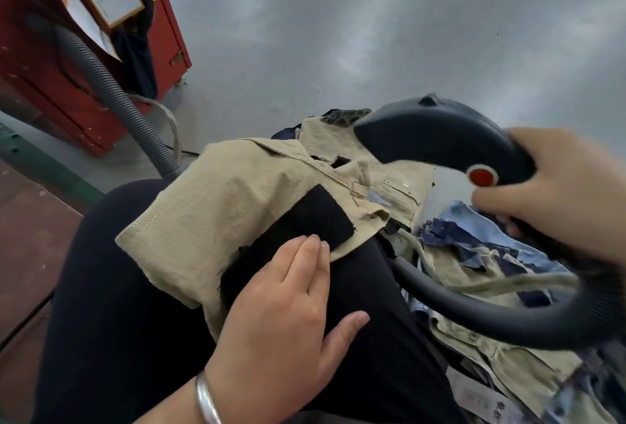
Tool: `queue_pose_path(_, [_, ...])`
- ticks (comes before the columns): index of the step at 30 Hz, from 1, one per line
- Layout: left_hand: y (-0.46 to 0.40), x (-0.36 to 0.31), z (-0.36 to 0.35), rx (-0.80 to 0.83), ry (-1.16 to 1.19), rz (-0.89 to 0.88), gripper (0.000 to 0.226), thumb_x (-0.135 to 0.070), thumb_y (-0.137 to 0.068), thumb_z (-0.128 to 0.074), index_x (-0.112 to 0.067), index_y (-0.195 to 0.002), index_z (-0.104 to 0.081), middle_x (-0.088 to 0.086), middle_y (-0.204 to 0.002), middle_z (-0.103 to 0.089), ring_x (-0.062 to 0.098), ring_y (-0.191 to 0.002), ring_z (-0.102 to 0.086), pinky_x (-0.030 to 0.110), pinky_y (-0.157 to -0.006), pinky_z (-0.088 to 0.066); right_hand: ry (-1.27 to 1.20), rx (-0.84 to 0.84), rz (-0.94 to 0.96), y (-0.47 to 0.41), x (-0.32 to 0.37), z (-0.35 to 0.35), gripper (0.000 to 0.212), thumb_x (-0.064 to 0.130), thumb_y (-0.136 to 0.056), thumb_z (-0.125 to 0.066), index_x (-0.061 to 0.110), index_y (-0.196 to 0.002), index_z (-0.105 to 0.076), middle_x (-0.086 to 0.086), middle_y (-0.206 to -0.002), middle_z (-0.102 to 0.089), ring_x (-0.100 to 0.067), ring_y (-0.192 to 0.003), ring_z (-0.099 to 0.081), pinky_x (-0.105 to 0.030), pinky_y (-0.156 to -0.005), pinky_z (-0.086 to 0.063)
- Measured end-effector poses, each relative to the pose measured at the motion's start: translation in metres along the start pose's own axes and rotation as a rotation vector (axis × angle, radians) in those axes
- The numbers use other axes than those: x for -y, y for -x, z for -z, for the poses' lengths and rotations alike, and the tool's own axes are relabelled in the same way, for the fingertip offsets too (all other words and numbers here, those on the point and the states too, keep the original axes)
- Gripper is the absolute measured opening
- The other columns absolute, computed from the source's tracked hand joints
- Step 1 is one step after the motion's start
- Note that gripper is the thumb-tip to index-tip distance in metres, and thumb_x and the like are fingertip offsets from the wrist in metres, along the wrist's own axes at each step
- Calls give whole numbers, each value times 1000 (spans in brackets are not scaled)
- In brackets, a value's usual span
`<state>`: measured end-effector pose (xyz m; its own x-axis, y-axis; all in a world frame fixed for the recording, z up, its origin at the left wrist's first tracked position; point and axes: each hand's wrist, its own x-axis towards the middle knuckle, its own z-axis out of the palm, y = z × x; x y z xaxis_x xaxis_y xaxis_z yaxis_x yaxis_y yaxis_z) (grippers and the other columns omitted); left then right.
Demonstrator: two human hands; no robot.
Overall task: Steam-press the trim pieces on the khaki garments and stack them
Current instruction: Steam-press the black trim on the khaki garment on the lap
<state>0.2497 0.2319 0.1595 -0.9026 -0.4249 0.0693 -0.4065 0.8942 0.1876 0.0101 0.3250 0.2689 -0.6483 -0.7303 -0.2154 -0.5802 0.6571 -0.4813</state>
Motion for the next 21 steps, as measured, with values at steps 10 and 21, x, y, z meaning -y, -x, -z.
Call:
queue_pose_path(10, [0,0,-2,-2,5,-3,73,-58,-90,-42,5,-124,-59,16,-123,-61,28,-118,-55,36,-96,-50,284,221,-28,40,-4,-24,42,61,-50,-45,53,-91,-53,30,-69,-62,0,-46,-59,-34,-44,-52])
queue_pose_path(21, [0,-2,-1,18,-34,-6,75,-59,-90,-40,5,-125,-58,17,-124,-60,29,-119,-55,37,-100,-46,121,-6,-19,-27,18,-52,15,28,-79,-72,24,-82,-57,3,-63,-60,-22,-57,-61,-32,-57,-48])
